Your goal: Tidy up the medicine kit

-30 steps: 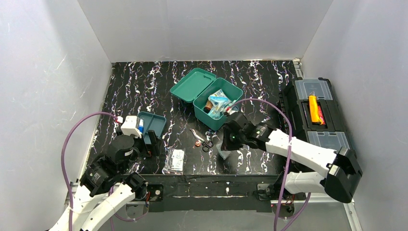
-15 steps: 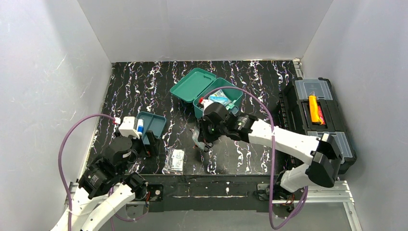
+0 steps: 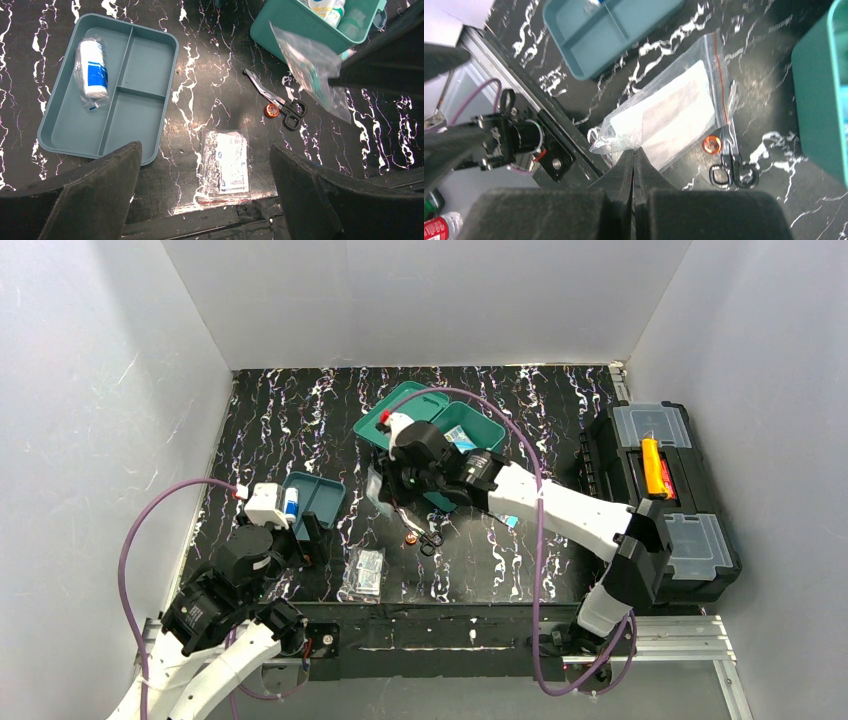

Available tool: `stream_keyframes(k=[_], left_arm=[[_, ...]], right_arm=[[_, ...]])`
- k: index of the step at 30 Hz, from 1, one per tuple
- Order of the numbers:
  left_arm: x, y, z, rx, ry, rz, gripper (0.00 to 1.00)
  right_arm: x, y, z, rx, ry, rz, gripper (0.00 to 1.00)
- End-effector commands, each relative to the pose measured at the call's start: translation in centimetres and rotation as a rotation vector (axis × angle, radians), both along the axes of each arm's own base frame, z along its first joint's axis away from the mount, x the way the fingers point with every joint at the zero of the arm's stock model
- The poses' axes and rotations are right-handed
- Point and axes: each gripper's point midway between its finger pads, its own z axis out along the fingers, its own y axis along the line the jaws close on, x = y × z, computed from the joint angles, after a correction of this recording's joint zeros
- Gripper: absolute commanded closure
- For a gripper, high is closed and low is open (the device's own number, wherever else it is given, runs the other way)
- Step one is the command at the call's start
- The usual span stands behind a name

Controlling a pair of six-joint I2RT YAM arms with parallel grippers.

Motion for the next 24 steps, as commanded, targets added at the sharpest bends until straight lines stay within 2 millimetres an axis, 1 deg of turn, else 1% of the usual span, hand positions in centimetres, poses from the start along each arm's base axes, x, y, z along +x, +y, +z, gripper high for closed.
stream_keyframes(k=[1,5,8,14,20,24], left_arm=[[0.1,0.3,0.3,-0.004,-0.015,0.016,0.00],[0.1,0.3,0.3,-0.003,-0.015,0.014,0.00],[0.1,0.2,0.2,-0.003,-0.014,0.011,0.00],[0.1,0.1,0.3,-0.004,-0.015,0.009,0.00],[0.1,0.1,0.2,-0.002,-0.015,0.009,0.01],[0.2,0.1,0.2,-0.002,-0.015,0.010,0.01]], right_arm=[[2.2,1.4,4.6,0.037,-0.135,-0.004,0.99],[3.8,1.0,6.3,-0.004,-0.224,-0.029,0.99],[4.9,0.3,7.1,-0.040,-0.281,-0.048,0.99],[7.3,-2.2,8.2,-0.097,-0.368,-0.096,0.99],[10.2,-5.1,8.0,-0.150,-0.429,-0.113,0.99],[12.1,-6.7,6.8,-0.195,-0.457,-0.103,0.99]])
